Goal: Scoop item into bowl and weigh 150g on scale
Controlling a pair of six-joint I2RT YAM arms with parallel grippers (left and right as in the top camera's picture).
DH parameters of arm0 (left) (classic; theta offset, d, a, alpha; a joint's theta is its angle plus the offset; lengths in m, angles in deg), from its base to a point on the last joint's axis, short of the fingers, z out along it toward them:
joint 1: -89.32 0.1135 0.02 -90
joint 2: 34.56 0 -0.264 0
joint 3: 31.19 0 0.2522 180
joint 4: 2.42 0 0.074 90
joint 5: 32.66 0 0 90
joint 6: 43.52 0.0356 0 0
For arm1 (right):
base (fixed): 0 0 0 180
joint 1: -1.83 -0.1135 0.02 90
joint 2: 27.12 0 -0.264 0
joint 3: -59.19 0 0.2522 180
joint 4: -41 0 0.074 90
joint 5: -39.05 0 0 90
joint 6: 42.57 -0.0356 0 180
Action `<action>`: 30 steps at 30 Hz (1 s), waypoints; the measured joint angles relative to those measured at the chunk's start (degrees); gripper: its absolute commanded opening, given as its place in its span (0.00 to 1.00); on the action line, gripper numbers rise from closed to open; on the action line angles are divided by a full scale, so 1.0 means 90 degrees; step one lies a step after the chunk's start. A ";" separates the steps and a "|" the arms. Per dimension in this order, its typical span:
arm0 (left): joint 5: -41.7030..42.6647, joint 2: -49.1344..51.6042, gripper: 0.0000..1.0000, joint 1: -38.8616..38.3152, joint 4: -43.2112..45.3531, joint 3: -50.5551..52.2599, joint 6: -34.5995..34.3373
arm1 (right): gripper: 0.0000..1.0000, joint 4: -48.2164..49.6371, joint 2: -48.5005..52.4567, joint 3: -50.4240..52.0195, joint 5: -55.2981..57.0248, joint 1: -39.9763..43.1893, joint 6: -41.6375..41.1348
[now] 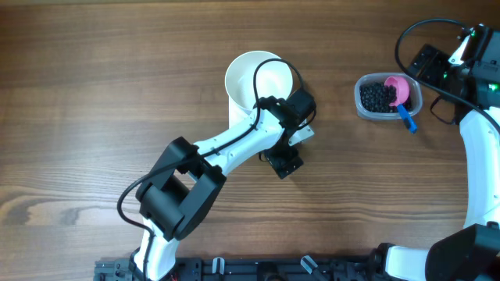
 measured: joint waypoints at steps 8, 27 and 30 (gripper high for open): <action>-0.0168 0.0032 1.00 0.0000 0.0068 -0.0010 0.0017 | 1.00 0.0002 0.0000 0.0000 0.0000 0.0000 0.0000; -0.0165 0.0058 1.00 0.0005 0.0148 -0.0015 0.0017 | 1.00 0.0002 0.0000 0.0000 0.0000 0.0000 0.0000; -0.0165 0.0068 1.00 0.0012 0.0175 -0.0036 0.0015 | 1.00 0.0002 0.0000 0.0000 0.0000 0.0000 0.0000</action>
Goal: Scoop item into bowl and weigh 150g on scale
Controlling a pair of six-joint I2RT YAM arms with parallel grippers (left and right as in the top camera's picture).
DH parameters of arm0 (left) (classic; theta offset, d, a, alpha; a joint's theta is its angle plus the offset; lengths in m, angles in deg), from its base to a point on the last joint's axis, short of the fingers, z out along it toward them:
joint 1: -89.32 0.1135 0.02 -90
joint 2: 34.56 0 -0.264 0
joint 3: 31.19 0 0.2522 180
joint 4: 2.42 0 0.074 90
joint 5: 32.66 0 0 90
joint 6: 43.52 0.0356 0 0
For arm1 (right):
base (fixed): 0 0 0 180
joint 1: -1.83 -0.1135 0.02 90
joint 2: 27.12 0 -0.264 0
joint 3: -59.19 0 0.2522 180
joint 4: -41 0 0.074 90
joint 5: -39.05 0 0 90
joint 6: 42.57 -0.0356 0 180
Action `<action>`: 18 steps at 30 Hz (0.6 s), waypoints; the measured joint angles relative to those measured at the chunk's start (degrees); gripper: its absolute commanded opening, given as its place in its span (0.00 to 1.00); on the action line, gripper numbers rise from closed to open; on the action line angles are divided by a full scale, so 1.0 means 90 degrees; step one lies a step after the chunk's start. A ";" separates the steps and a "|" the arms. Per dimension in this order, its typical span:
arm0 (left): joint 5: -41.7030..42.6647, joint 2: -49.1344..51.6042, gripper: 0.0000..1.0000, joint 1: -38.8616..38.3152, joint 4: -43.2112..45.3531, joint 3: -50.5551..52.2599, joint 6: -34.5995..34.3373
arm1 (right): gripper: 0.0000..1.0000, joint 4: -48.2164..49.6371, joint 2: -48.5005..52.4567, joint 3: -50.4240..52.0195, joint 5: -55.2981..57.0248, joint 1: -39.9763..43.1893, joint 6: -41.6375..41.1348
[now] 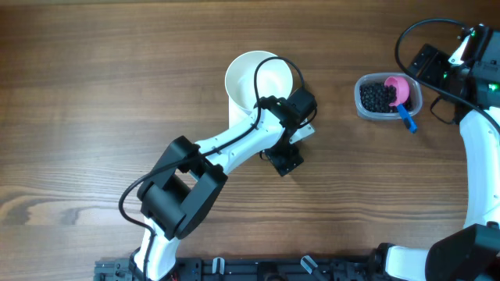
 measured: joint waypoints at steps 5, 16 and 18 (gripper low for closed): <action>-0.0066 0.0007 1.00 0.0036 0.0083 -0.0012 -0.0078 | 1.00 0.0000 0.0000 0.0000 0.0000 0.0000 0.0000; -0.0311 0.0029 1.00 0.0143 0.0151 -0.0036 -0.0143 | 1.00 0.0000 0.0000 0.0000 0.0000 0.0000 0.0000; -0.0316 0.0027 1.00 0.0143 0.0136 -0.0044 -0.0141 | 1.00 0.0000 0.0000 0.0000 0.0000 0.0000 0.0000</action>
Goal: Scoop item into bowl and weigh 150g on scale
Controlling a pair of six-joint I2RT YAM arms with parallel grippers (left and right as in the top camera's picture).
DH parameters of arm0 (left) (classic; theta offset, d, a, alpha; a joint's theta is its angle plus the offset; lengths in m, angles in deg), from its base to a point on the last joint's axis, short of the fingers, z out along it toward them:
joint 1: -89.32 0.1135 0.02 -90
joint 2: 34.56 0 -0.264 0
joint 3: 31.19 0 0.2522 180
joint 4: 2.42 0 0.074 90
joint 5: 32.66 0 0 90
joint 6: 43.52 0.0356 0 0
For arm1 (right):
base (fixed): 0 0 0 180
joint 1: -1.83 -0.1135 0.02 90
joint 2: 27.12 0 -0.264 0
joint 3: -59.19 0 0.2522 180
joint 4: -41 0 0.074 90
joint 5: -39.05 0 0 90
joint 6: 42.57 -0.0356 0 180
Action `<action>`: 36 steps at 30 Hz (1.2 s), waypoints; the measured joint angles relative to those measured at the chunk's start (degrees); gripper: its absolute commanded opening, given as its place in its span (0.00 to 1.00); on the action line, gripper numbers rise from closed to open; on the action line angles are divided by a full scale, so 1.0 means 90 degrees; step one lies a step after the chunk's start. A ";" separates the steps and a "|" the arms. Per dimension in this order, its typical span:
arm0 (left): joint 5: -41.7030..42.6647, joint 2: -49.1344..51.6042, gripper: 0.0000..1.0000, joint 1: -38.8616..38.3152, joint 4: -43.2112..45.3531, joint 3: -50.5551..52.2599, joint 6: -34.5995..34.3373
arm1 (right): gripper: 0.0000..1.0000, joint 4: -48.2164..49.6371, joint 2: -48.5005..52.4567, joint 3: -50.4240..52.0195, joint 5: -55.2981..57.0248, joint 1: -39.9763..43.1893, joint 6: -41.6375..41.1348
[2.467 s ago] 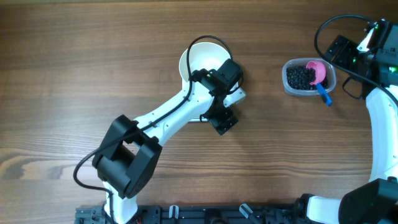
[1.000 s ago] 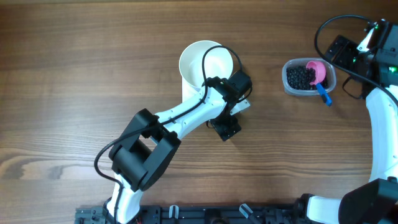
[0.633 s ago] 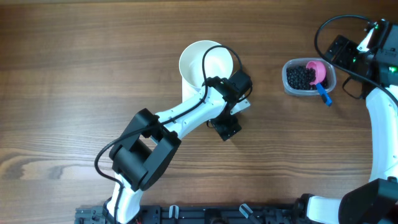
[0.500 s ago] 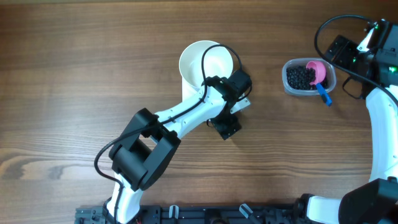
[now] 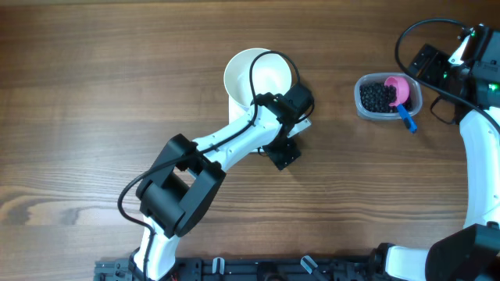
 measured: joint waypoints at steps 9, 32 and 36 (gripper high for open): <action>0.0998 -0.0665 1.00 -0.0121 -0.0238 0.0109 0.0000 | 1.00 -0.0002 0.0000 0.0000 0.0000 0.0000 0.0000; 0.1394 -0.3400 1.00 0.4998 0.0750 0.0114 -0.2470 | 1.00 0.0000 0.0000 0.0000 0.0000 0.0000 0.0000; 0.1151 -0.2992 1.00 0.6001 0.1185 0.0114 -0.2538 | 1.00 0.0000 0.0000 0.0000 0.0000 0.0000 0.0000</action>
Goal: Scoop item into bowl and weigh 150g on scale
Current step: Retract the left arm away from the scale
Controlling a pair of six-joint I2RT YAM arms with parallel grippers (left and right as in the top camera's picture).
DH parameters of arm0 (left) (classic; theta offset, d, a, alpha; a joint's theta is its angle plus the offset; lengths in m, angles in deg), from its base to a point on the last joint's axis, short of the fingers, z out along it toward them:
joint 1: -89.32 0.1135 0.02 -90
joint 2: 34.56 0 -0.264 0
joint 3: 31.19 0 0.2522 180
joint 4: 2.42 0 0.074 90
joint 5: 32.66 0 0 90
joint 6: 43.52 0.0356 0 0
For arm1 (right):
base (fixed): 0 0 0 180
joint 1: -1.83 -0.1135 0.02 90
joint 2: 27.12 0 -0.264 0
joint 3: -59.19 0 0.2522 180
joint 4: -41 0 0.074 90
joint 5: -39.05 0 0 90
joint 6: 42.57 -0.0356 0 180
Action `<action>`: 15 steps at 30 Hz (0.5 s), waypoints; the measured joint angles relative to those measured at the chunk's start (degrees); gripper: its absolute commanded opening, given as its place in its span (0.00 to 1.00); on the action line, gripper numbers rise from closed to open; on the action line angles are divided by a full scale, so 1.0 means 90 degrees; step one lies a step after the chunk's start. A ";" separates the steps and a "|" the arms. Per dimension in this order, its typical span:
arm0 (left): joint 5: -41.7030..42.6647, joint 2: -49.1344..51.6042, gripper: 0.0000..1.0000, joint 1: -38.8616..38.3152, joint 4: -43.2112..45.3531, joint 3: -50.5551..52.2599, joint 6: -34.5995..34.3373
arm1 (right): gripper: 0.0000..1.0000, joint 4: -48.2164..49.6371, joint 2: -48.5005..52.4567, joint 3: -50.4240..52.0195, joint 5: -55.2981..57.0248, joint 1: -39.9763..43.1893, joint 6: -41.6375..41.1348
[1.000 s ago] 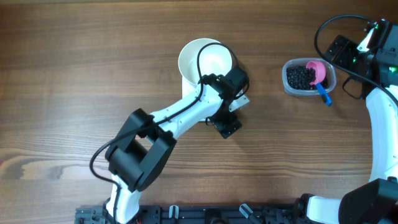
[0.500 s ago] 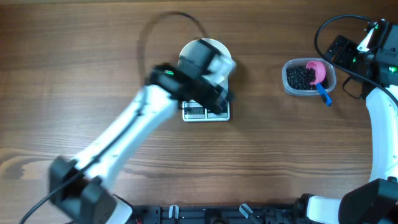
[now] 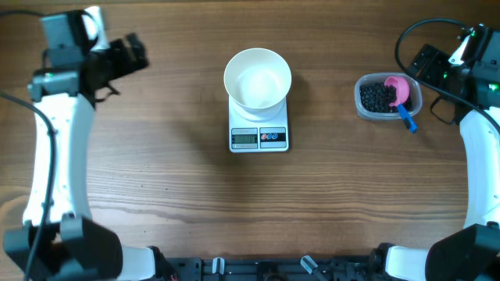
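A white bowl [image 3: 258,78] stands empty on a white digital scale [image 3: 258,134] at the table's middle, and the scale's display faces the front. To the right, a clear container [image 3: 388,97] holds small dark items. A pink scoop [image 3: 400,90] rests in it, with its blue handle sticking out over the front rim. My left gripper [image 3: 133,53] hangs at the far left back corner, far from the scale. Just right of the container, my right gripper [image 3: 426,61] holds nothing. The overhead view does not show how either pair of fingers stands.
The right arm's white links [image 3: 476,148] run down the right edge of the table. The left arm [image 3: 55,133] runs down the left edge. A black rail [image 3: 258,269] lies along the front edge.
My left arm was stretched across the table with its gripper at the front of the scale. It now sits drawn back at the far left corner, leaving scale and bowl uncovered. The right arm is unchanged.
At the first two moments my left gripper sat at the scale's front right, hiding most of the scale. By the third it and the bowl had shifted slightly left. Now the arm is withdrawn and the scale shows in full under the bowl.
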 measured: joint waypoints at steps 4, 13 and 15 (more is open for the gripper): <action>-0.0126 0.0755 1.00 0.0760 0.0510 0.0000 -0.0041 | 1.00 -0.0002 0.0000 0.0000 0.0000 0.0000 0.0000; -0.0236 0.2242 1.00 0.1498 0.1076 0.0002 -0.0044 | 1.00 -0.0002 0.0000 0.0000 0.0000 0.0000 0.0000; -0.0238 0.2297 1.00 0.1496 0.1122 0.0002 -0.0044 | 1.00 -0.0002 0.0000 0.0000 0.0000 0.0000 0.0000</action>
